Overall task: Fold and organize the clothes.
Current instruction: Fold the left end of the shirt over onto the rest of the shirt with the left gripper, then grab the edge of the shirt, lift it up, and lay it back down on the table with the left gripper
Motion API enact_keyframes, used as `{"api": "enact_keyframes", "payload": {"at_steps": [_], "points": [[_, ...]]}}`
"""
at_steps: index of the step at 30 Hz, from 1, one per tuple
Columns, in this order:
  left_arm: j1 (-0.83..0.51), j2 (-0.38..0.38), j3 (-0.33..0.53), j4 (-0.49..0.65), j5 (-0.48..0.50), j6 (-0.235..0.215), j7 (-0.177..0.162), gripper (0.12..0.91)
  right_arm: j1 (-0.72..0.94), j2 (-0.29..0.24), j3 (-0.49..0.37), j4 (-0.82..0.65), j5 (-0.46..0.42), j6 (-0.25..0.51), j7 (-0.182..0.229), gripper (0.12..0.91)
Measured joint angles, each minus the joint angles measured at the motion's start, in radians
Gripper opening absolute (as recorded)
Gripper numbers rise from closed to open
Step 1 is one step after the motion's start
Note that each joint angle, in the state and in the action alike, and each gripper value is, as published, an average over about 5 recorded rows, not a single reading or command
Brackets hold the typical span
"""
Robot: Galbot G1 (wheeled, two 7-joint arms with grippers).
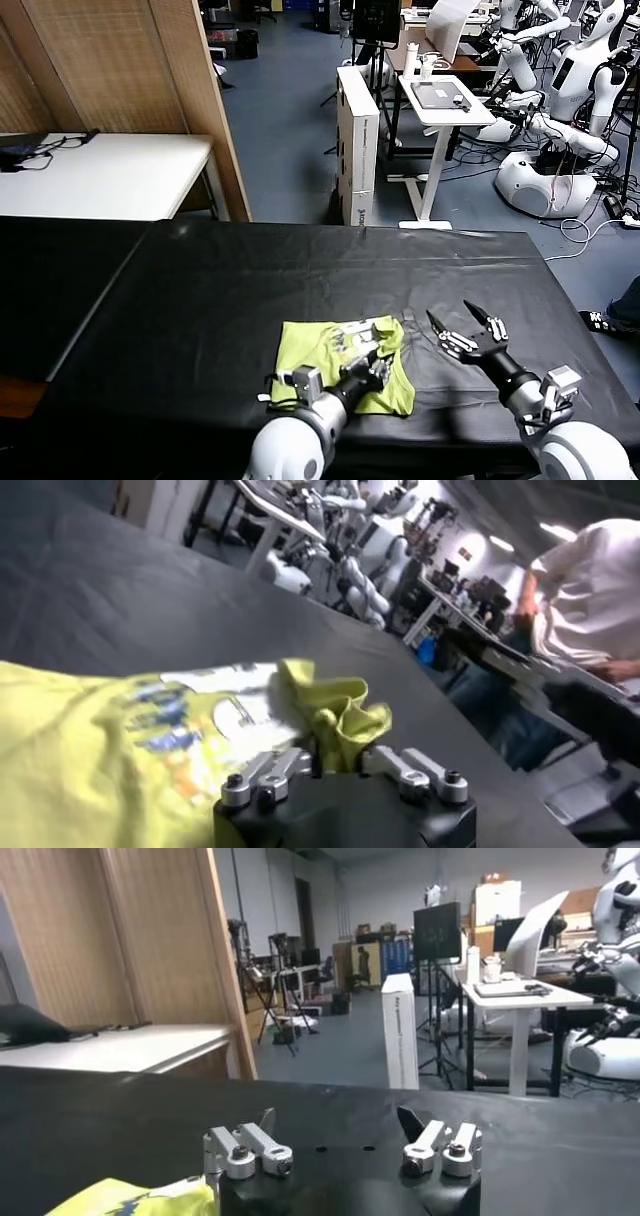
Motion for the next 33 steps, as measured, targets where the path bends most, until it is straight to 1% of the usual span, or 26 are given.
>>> {"api": "enact_keyframes", "payload": {"at_steps": [4, 8, 11, 15, 20, 24, 26, 27, 30, 31, 33], "points": [[0.021, 0.001, -0.022, 0.011, 0.022, -0.008, 0.0, 0.907, 0.032, 0.015, -0.013, -0.032, 0.109, -0.038, 0.028, 0.907], [0.033, -0.002, -0.03, 0.017, 0.034, -0.009, 0.0, 0.907, 0.065, 0.035, -0.031, -0.062, 0.192, -0.056, 0.031, 0.9], [0.039, -0.001, -0.035, 0.019, 0.039, -0.01, 0.0, 0.907, 0.089, 0.051, -0.046, -0.086, 0.234, -0.064, 0.03, 0.857], [0.045, -0.001, -0.039, 0.019, 0.043, -0.01, 0.0, 0.907, 0.114, 0.074, -0.066, -0.12, 0.25, -0.066, 0.028, 0.784], [0.053, -0.002, -0.044, 0.019, 0.05, -0.01, 0.0, 0.907, 0.131, 0.092, -0.085, -0.154, 0.247, -0.063, 0.019, 0.748], [0.06, -0.002, -0.05, 0.019, 0.055, -0.01, 0.0, 0.907, 0.133, 0.104, -0.092, -0.178, 0.234, -0.058, 0.002, 0.725], [0.064, -0.002, -0.053, 0.019, 0.057, -0.01, 0.0, 0.907, 0.131, 0.107, -0.094, -0.187, 0.23, -0.056, -0.006, 0.683], [0.066, -0.002, -0.055, 0.019, 0.059, -0.01, 0.0, 0.907, 0.13, 0.108, -0.094, -0.19, 0.229, -0.054, -0.01, 0.645], [0.07, -0.002, -0.057, 0.019, 0.063, -0.01, 0.0, 0.907, 0.13, 0.109, -0.094, -0.197, 0.223, -0.044, -0.015, 0.478], [0.07, -0.002, -0.057, 0.019, 0.064, -0.01, 0.0, 0.907, 0.131, 0.11, -0.095, -0.198, 0.222, -0.04, -0.015, 0.402], [0.071, -0.004, -0.057, 0.019, 0.067, -0.01, 0.0, 0.907, 0.135, 0.11, -0.095, -0.199, 0.221, -0.035, -0.014, 0.289]]}}
